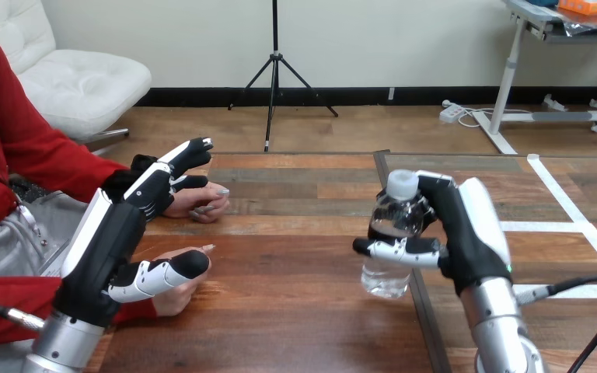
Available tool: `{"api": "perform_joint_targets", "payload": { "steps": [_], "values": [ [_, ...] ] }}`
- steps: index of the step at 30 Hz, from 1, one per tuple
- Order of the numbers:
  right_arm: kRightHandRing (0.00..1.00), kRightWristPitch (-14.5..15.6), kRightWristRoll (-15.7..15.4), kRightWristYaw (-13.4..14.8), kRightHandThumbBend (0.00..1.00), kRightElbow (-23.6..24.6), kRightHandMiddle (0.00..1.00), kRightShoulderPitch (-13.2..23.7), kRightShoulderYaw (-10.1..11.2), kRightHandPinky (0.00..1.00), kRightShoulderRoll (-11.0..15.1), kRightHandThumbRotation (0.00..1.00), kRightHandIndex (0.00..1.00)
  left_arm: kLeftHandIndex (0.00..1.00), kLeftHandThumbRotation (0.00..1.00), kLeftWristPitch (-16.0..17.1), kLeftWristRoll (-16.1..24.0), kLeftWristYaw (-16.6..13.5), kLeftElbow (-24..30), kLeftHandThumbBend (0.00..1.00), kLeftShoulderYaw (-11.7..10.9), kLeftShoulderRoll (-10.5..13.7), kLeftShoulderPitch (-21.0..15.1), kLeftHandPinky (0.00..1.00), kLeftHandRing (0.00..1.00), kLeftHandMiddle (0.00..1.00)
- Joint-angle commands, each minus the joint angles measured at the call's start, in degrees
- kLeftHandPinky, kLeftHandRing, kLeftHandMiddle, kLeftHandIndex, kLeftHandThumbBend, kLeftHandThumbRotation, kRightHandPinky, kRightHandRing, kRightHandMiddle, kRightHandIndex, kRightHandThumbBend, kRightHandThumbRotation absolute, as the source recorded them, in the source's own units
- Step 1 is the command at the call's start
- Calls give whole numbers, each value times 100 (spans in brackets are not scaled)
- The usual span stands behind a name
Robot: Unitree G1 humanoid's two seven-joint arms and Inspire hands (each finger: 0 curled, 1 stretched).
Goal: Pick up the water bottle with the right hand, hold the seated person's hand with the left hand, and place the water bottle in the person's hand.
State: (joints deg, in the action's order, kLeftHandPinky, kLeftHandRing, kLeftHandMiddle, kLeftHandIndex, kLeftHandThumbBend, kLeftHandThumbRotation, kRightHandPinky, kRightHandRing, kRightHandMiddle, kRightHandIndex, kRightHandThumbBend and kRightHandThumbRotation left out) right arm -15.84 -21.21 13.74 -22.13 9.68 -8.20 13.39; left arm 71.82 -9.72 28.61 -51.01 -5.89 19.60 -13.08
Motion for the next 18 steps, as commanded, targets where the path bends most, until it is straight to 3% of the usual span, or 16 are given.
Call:
{"api": "perform_joint_targets", "payload": {
  "steps": [1, 6, 10, 13, 18],
  "values": [
    [43, -281, 64, 136, 80, 155, 49, 243, 120, 39, -70, 0, 51, 89, 76, 122, 397, -289, 129, 100, -162, 184, -325, 82, 90, 93],
    [43, -239, -22, 165, 80, 200, 49, 211, 105, 38, -82, 0, 51, 91, 77, 158, 866, -558, 178, 100, -237, 320, -316, 83, 92, 94],
    [42, -306, -80, 198, 80, 205, 49, 191, 86, 38, -75, 0, 51, 93, 80, 40, 1718, -1047, 448, 100, -448, 507, -208, 86, 93, 95],
    [42, -332, -153, 256, 80, 191, 48, 191, 69, 38, -73, 0, 51, 95, 81, -77, 2108, -1315, 632, 100, -516, 610, -129, 87, 94, 96],
    [42, -293, -209, 276, 81, 194, 48, 191, 65, 38, -96, 0, 51, 97, 81, -264, 2521, -1618, 857, 100, -531, 778, -23, 90, 97, 98]
  ]
}}
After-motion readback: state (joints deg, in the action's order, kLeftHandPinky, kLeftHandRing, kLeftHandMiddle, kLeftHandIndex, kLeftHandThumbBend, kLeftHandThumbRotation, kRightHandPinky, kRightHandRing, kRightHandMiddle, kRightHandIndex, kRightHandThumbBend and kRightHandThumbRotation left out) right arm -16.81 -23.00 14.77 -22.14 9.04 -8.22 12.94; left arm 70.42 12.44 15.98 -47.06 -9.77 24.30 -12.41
